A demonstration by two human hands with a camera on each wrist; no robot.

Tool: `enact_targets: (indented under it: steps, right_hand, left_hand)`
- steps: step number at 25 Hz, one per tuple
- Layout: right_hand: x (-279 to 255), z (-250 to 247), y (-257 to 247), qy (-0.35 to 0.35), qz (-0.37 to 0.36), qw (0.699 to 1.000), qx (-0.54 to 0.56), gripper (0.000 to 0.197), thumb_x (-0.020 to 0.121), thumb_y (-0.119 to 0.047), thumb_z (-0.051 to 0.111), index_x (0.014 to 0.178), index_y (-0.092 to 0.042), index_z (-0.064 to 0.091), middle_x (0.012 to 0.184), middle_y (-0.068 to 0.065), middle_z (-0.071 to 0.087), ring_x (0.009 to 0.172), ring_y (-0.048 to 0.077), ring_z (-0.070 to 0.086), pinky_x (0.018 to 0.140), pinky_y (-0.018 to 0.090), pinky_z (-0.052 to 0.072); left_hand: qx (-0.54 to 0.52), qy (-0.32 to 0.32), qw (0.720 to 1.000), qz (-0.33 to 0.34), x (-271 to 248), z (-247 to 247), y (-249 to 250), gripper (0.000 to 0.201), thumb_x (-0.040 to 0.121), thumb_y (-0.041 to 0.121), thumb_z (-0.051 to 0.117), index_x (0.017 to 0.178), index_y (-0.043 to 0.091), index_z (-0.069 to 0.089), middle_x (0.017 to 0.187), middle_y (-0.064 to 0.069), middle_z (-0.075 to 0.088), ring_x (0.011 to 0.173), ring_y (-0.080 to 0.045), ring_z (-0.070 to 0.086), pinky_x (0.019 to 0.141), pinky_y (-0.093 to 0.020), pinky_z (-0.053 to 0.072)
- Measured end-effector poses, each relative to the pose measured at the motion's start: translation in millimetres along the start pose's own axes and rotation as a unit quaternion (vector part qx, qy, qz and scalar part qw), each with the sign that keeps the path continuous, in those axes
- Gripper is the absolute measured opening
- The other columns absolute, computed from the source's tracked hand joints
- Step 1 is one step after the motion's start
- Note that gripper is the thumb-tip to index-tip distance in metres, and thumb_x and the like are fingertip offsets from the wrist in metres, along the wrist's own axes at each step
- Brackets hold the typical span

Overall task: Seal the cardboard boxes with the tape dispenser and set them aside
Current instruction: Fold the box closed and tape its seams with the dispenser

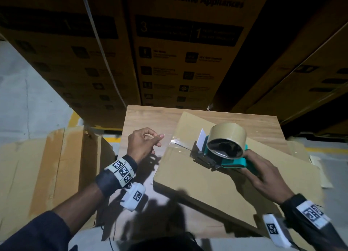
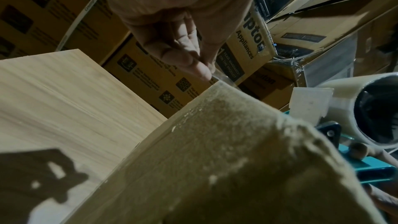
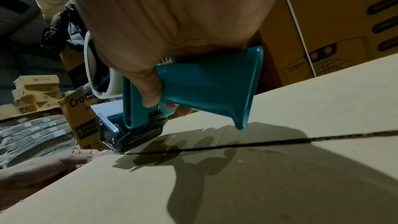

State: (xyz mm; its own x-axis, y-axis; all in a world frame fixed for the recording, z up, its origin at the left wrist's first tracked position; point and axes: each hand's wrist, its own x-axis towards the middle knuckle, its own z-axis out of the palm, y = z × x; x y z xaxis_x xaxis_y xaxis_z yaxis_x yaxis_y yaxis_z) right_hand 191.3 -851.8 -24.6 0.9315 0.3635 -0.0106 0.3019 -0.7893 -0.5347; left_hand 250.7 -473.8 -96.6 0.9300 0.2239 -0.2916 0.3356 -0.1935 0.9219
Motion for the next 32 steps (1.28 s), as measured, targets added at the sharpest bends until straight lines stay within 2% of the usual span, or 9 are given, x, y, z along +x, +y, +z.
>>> enact_targets:
  steps: [6, 9, 15, 18, 20, 22, 26, 29, 32]
  right_hand:
    - [-1.2, 8.3, 2.4, -0.005, 0.024, 1.0, -0.003, 0.057, 0.091, -0.009, 0.071, 0.118, -0.052, 0.046, 0.123, -0.031, 0.052, 0.1, 0.003, 0.057, 0.077, 0.044, 0.057]
    - [-1.5, 11.6, 5.4, -0.01, 0.036, 0.999, 0.0, 0.051, 0.092, -0.011, 0.069, 0.122, -0.046, 0.047, 0.124, -0.03, 0.053, 0.103, 0.003, 0.058, 0.078, 0.046, 0.058]
    - [-0.5, 11.6, 1.7, -0.018, 0.02, 1.0, 0.002, 0.062, 0.092, -0.012, 0.07, 0.118, -0.061, 0.043, 0.122, -0.032, 0.054, 0.106, -0.002, 0.056, 0.076, 0.032, 0.055]
    - [-0.3, 11.4, 2.2, -0.017, 0.025, 1.0, 0.005, 0.067, 0.09, -0.01, 0.073, 0.117, -0.063, 0.043, 0.12, -0.033, 0.054, 0.107, -0.006, 0.054, 0.075, 0.025, 0.049]
    - [-1.6, 12.7, 4.0, -0.016, 0.027, 0.999, 0.007, 0.062, 0.09, -0.01, 0.073, 0.115, -0.06, 0.045, 0.119, -0.032, 0.055, 0.106, -0.005, 0.055, 0.075, 0.029, 0.05]
    - [-2.2, 13.7, 5.4, -0.011, 0.027, 1.0, 0.01, 0.058, 0.09, -0.011, 0.073, 0.114, -0.056, 0.046, 0.119, -0.03, 0.056, 0.106, -0.002, 0.056, 0.076, 0.035, 0.054]
    - [-2.6, 17.3, 10.0, -0.008, 0.028, 1.0, 0.012, 0.048, 0.091, -0.014, 0.071, 0.119, -0.047, 0.051, 0.124, -0.032, 0.054, 0.109, -0.001, 0.056, 0.081, 0.039, 0.057]
    - [-3.0, 18.6, 13.2, -0.009, 0.019, 1.0, 0.012, 0.045, 0.093, -0.016, 0.069, 0.123, -0.045, 0.052, 0.126, -0.033, 0.053, 0.111, -0.002, 0.055, 0.083, 0.039, 0.057]
    - [-1.1, 19.8, 17.2, -0.018, 0.015, 1.0, 0.013, 0.042, 0.095, -0.022, 0.067, 0.125, -0.046, 0.05, 0.127, -0.034, 0.053, 0.112, 0.0, 0.056, 0.086, 0.041, 0.057]
  left_hand:
    - [-0.033, -0.028, 0.997, -0.056, 9.1, 4.4, -13.4, 0.028, 0.083, 0.032, 0.085, 0.089, 0.008, 0.072, 0.073, -0.008, 0.077, 0.046, -0.023, 0.056, 0.049, -0.022, 0.045]
    - [-0.094, -0.073, 0.985, -0.124, 12.6, 12.4, -25.4, 0.032, 0.083, 0.03, 0.084, 0.094, 0.003, 0.07, 0.073, -0.008, 0.075, 0.041, -0.016, 0.045, 0.04, -0.018, 0.036]
    - [-0.128, -0.155, 0.969, -0.142, 17.0, 19.7, -31.1, 0.035, 0.074, 0.039, 0.083, 0.088, 0.01, 0.07, 0.082, -0.015, 0.067, 0.042, -0.01, 0.038, 0.035, -0.017, 0.029]
    - [-0.005, -0.179, 0.973, -0.146, 20.9, 12.4, -31.0, 0.067, 0.068, 0.07, 0.079, 0.105, 0.016, 0.066, 0.078, -0.008, 0.069, 0.058, -0.019, 0.055, 0.052, -0.026, 0.045]
    - [0.123, -0.205, 0.956, -0.17, 15.3, 7.1, -36.6, 0.086, 0.07, 0.09, 0.062, 0.122, 0.022, 0.051, 0.082, -0.001, 0.073, 0.084, -0.025, 0.07, 0.086, -0.044, 0.054]
    - [0.184, -0.207, 0.949, -0.151, 12.6, 5.4, -35.9, 0.084, 0.081, 0.085, 0.052, 0.137, 0.024, 0.041, 0.086, 0.0, 0.074, 0.097, -0.025, 0.07, 0.101, -0.049, 0.05]
    - [0.154, -0.145, 0.977, 0.002, -7.8, -0.1, -4.6, 0.065, 0.101, 0.055, 0.05, 0.154, 0.022, 0.035, 0.133, -0.007, 0.064, 0.119, -0.022, 0.061, 0.091, -0.028, 0.05]
    - [0.132, -0.246, 0.958, 0.066, -34.4, 2.2, 17.2, 0.07, 0.102, 0.053, 0.05, 0.161, 0.033, 0.018, 0.155, 0.009, 0.042, 0.141, -0.014, 0.043, 0.115, -0.035, 0.036]
    - [0.179, -0.324, 0.924, 0.099, -49.9, 12.5, 14.0, 0.086, 0.1, 0.05, 0.058, 0.158, 0.044, -0.006, 0.144, 0.016, 0.043, 0.13, -0.012, 0.05, 0.108, -0.031, 0.041]
